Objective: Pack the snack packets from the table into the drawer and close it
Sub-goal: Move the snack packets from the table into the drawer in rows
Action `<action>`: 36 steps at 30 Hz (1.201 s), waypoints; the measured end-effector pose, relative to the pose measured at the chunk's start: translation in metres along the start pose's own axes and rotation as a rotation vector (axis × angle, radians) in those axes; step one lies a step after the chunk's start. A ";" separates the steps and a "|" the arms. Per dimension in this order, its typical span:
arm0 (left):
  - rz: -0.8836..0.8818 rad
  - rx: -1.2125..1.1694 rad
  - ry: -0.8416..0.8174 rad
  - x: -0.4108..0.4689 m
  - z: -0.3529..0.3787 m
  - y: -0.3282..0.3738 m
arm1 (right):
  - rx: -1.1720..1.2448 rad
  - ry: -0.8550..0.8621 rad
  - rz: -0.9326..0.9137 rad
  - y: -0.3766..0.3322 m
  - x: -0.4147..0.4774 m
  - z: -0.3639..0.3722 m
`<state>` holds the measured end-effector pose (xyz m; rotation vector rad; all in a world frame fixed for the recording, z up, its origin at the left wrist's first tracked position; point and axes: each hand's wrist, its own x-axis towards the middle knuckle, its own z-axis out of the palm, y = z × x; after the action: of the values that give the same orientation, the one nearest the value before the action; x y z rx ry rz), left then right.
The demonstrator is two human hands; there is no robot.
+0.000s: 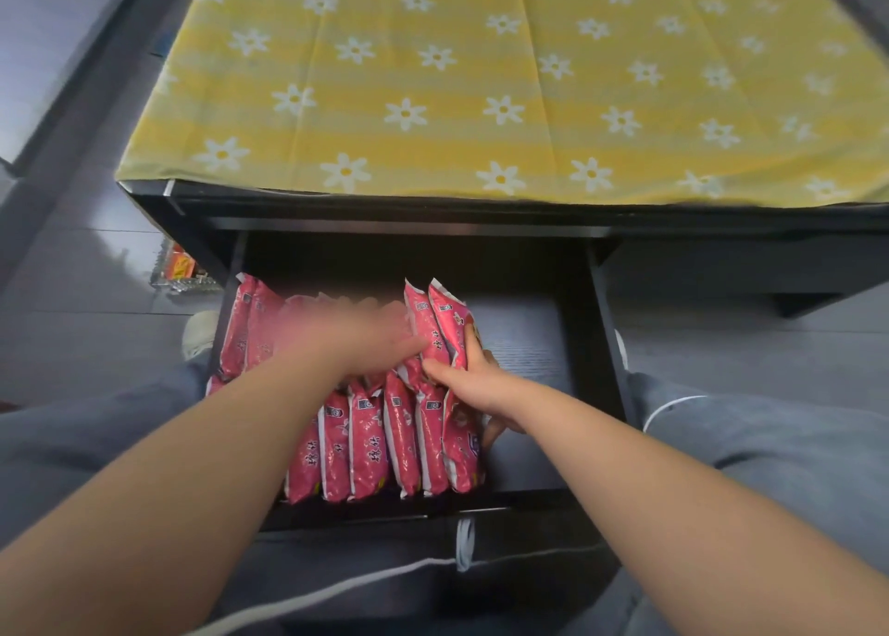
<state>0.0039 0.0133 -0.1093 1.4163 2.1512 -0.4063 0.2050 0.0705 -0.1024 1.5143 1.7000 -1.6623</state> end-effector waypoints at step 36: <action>-0.106 0.007 -0.023 -0.020 -0.008 -0.039 | -0.178 -0.038 -0.034 0.012 0.023 0.019</action>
<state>-0.0275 -0.0135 -0.0924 1.2987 2.2150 -0.4683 0.1983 0.0619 -0.1327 1.3707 1.8096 -1.5016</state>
